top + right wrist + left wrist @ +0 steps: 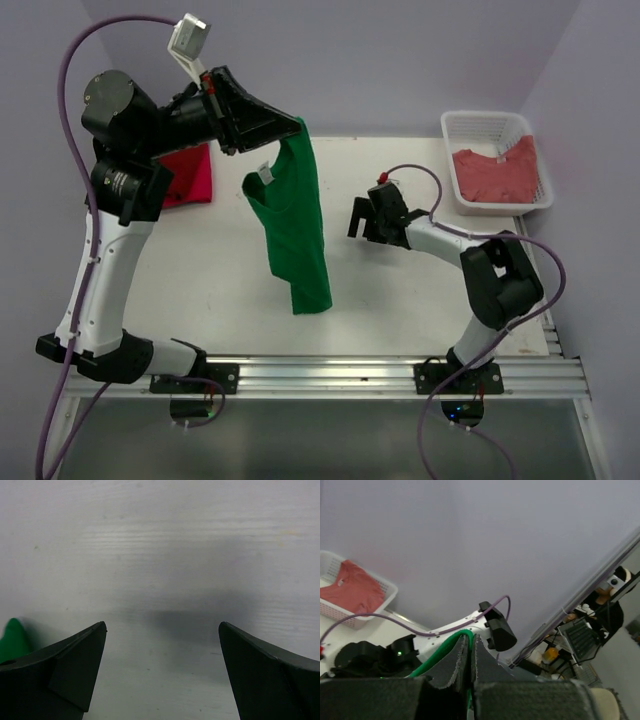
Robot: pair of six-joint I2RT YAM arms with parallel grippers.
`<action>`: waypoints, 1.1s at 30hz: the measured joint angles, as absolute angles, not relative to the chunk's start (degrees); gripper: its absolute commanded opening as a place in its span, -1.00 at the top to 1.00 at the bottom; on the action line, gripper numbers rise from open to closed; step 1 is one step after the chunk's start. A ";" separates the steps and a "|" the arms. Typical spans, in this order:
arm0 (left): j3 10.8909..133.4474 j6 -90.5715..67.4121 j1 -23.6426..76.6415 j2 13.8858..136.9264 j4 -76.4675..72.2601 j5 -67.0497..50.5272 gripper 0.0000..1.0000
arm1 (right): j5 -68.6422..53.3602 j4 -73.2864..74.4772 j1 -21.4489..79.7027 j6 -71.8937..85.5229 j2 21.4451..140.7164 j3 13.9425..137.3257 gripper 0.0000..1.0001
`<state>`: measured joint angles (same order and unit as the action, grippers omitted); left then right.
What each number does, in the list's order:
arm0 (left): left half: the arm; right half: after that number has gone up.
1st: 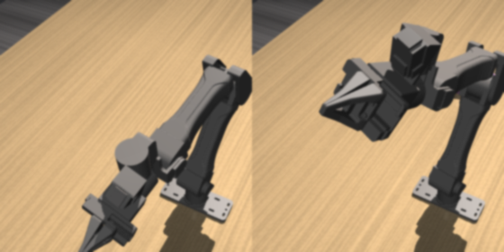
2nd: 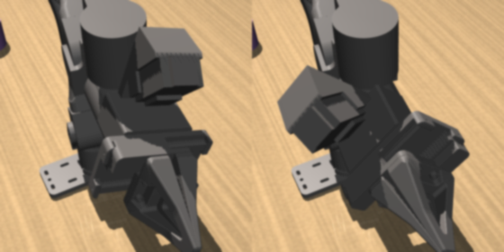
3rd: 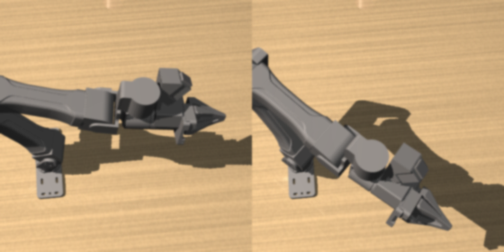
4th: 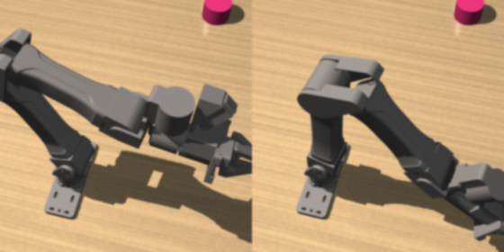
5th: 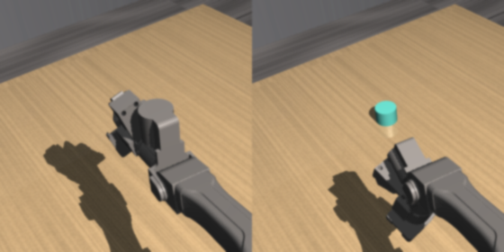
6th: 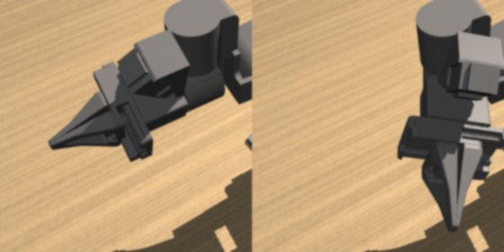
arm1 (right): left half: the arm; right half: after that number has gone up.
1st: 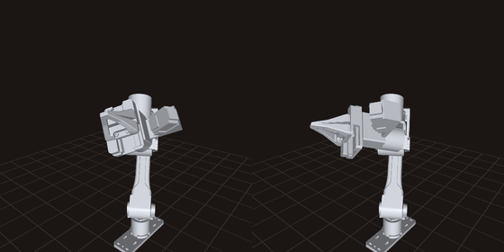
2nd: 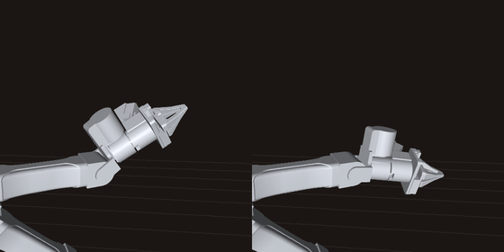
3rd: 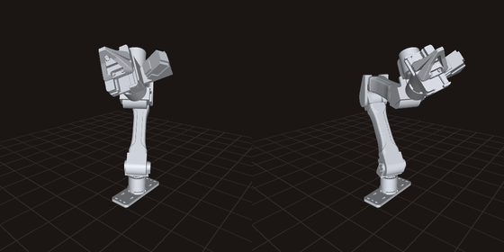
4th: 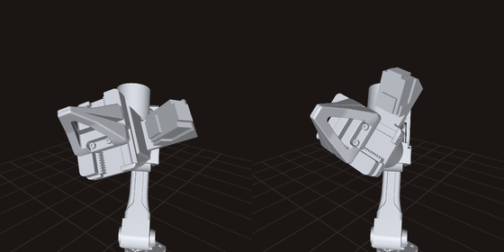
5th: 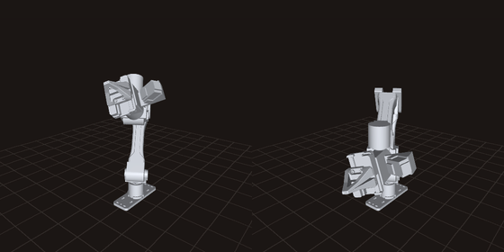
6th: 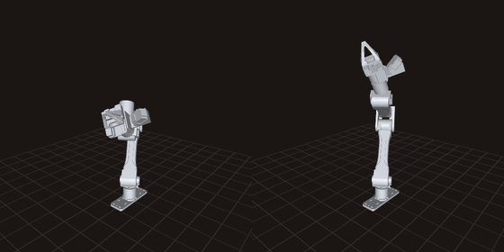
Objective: Fold and stack the t-shirts
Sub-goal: Flatten out the tshirt
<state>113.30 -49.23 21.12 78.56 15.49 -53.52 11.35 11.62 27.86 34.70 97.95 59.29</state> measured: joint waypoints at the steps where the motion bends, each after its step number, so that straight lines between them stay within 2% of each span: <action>1: 112.14 -50.61 21.15 78.35 13.78 -54.08 0.97 | 7.97 10.04 27.86 33.98 98.94 59.48 -0.97; 7: 107.42 -57.52 21.15 78.08 8.05 -57.28 0.98 | -11.60 2.48 27.97 31.24 106.54 63.29 -0.97; 12: 106.96 -59.33 21.15 77.80 6.61 -58.57 0.96 | -21.43 -0.25 28.36 30.50 108.01 65.06 -0.97; 23: 104.84 -58.83 21.15 75.53 5.43 -59.64 0.94 | -31.48 3.36 34.48 24.45 106.28 63.96 -0.90; 27: 103.11 -57.76 21.15 75.59 5.72 -59.61 0.94 | -31.03 9.17 40.75 20.62 102.02 62.22 -0.72; 30: 102.74 -56.36 21.15 75.75 6.61 -59.55 0.94 | -30.55 13.08 42.81 18.81 99.04 60.36 -0.15; 31: 102.74 -55.99 21.12 75.75 7.03 -59.46 0.93 | -29.78 14.20 42.70 18.50 98.30 59.61 -0.08; 32: 102.78 -55.05 21.12 75.75 7.86 -59.18 0.93 | -28.86 15.59 42.37 18.33 97.71 58.89 0.27; 33: 103.00 -54.28 21.10 75.75 8.69 -58.98 0.93 | -28.01 16.71 42.13 18.13 97.32 58.35 0.53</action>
<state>103.00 -54.28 21.10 75.75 8.69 -58.98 -28.01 16.71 42.13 18.13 97.32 58.35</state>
